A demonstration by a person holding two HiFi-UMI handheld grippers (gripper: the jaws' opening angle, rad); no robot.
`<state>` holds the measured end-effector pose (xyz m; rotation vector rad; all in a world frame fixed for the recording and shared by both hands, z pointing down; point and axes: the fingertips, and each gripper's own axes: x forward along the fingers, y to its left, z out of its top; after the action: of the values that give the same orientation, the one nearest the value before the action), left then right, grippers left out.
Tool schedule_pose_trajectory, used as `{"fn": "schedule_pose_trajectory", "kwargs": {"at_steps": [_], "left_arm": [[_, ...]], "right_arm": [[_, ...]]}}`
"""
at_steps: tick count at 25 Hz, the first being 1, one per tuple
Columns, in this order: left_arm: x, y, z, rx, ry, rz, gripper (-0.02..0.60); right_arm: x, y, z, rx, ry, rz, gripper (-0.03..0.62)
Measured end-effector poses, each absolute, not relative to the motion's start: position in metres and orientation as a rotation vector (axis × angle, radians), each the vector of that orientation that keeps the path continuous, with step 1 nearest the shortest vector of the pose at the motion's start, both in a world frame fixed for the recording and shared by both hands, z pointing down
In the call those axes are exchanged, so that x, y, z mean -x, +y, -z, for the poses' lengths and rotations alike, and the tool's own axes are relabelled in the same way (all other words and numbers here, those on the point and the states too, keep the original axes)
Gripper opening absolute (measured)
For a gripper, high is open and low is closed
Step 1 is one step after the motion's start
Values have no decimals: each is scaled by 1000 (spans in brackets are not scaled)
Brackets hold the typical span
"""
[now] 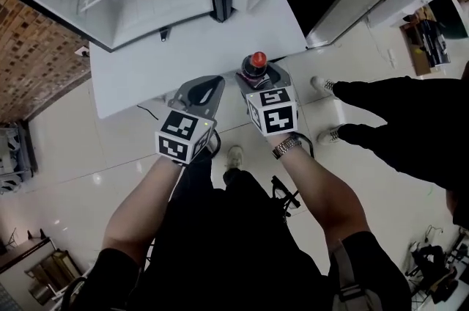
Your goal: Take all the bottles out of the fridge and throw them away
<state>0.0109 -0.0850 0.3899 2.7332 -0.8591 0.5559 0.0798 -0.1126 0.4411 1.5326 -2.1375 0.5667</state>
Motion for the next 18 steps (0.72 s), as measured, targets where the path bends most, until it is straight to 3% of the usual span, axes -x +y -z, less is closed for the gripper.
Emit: {"fn": "schedule_pose_trajectory", "kwargs": {"at_steps": [18], "left_arm": [[-114, -46, -529, -2632, -504, -795, 3]], "right_arm": [[-197, -40, -632, -1627, -1818, -955, 305]]}}
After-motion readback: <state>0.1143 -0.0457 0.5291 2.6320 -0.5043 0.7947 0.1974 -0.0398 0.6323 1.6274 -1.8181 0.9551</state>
